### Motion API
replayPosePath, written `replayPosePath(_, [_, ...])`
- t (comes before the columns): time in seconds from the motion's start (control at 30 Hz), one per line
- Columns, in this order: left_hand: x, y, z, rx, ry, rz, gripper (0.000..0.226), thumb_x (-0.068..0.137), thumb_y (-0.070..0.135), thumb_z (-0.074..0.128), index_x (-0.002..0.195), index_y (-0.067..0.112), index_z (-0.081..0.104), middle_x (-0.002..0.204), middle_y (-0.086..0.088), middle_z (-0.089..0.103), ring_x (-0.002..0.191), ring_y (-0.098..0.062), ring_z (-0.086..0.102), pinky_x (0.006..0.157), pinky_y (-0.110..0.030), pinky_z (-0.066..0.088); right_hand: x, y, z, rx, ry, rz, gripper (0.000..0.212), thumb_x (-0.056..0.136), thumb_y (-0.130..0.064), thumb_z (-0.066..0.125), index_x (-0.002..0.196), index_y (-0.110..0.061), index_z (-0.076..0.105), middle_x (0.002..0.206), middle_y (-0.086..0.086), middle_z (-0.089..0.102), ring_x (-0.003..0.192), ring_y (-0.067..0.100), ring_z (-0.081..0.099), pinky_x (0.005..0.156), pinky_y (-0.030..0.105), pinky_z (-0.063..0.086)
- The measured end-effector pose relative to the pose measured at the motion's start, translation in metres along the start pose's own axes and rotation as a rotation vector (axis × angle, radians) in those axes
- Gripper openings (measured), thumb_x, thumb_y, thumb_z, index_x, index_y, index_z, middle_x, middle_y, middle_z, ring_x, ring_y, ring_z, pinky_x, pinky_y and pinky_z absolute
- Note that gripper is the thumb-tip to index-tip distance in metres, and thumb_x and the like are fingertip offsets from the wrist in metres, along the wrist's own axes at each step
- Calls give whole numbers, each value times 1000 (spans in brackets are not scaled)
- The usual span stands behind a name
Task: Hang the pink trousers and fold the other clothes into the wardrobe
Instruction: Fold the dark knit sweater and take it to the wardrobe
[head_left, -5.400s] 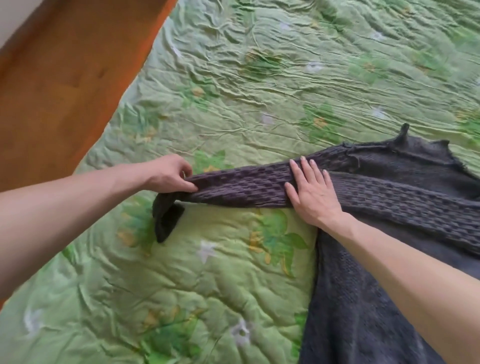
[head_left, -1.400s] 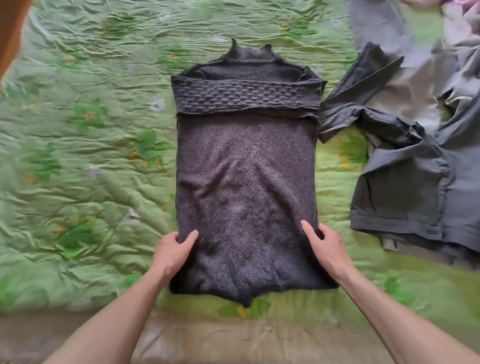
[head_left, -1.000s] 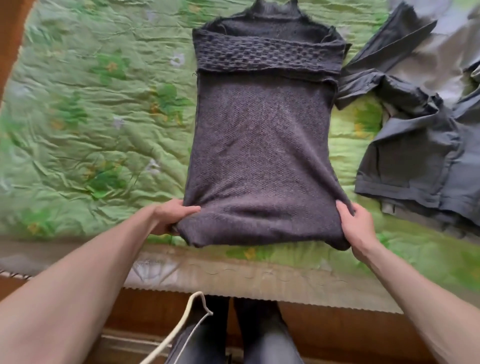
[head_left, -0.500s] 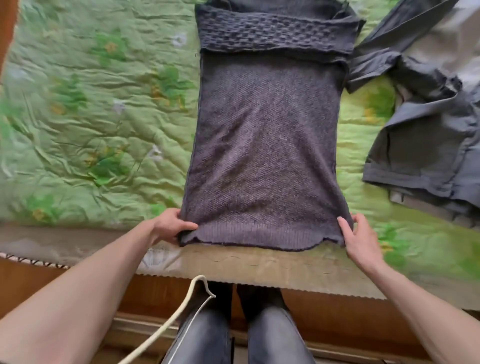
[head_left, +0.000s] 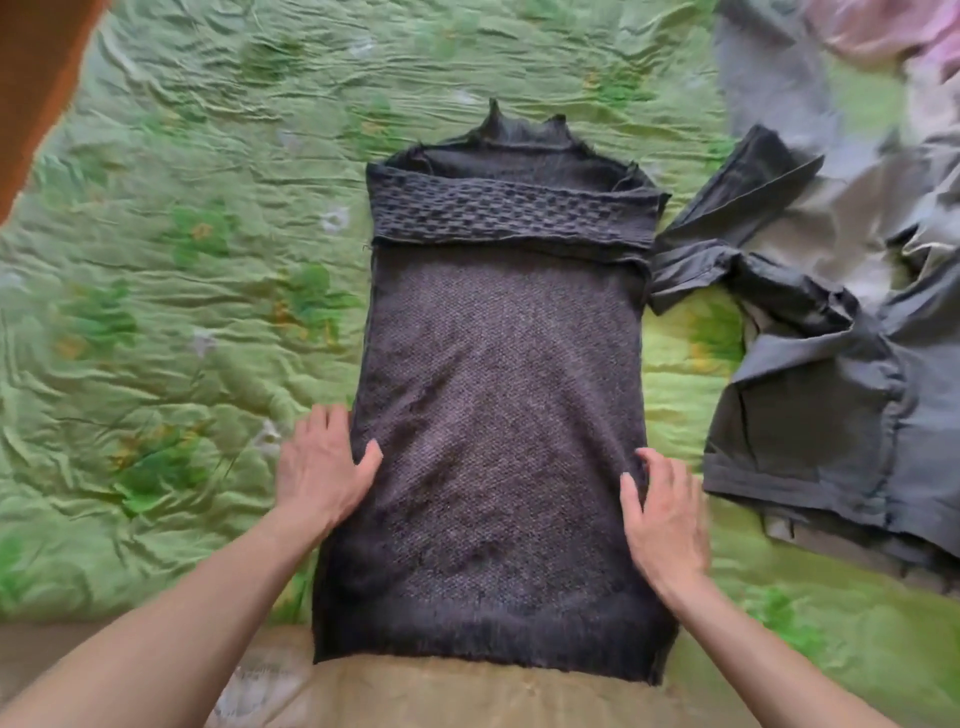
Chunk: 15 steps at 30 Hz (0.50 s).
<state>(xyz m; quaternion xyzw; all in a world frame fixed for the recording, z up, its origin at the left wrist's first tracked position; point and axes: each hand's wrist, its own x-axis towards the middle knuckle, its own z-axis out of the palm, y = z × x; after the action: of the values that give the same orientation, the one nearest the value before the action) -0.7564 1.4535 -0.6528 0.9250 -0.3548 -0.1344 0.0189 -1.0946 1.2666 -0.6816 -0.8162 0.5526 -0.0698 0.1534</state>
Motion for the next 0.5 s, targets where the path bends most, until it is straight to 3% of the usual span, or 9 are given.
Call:
replayPosePath(0.07, [28,13,5,17,60,139,56,89,46,64,128,6,60,117,-18,61,106,-41,60,90,-52,53,36,-15,10,-6,6,-159,36,99,-28,56,132,-13,61,116,10,62,101,34,60,90,45,46])
replayPosePath(0.13, [58,28,8,4,105,279,66,89,51,49,137,6,58,131,-17,61,118,-39,59,100,-51,52,74,-30,21,19,-4,-274,40,99,-23,61,137,-14,59,126,8,60,109,31,61,95,45,51])
replayPosePath(0.2, [89,43,12,-15,141,385,70,90,52,46,143,7,56,143,-18,57,130,-38,54,110,-51,48,109,-45,32,31,19,-339,43,99,-25,60,140,-13,58,135,8,59,118,29,59,100,45,52])
replayPosePath(0.3, [136,61,15,-36,132,426,74,92,56,46,149,9,52,152,-16,51,142,-36,47,118,-53,40,152,-62,45,-7,93,-337,42,99,-23,63,140,-15,59,143,4,58,129,24,55,101,43,51])
replayPosePath(0.37, [166,70,14,-29,122,443,75,93,60,44,150,11,51,152,-13,52,143,-34,47,119,-53,38,176,-68,50,-23,116,-305,44,99,-29,56,140,-15,59,145,4,57,131,23,53,104,43,49])
replayPosePath(0.5, [228,78,-5,-31,160,522,70,94,60,45,144,13,56,134,-6,64,129,-30,56,112,-47,42,227,-88,43,24,103,-180,42,102,-25,60,142,-13,57,144,7,58,130,29,55,104,47,47])
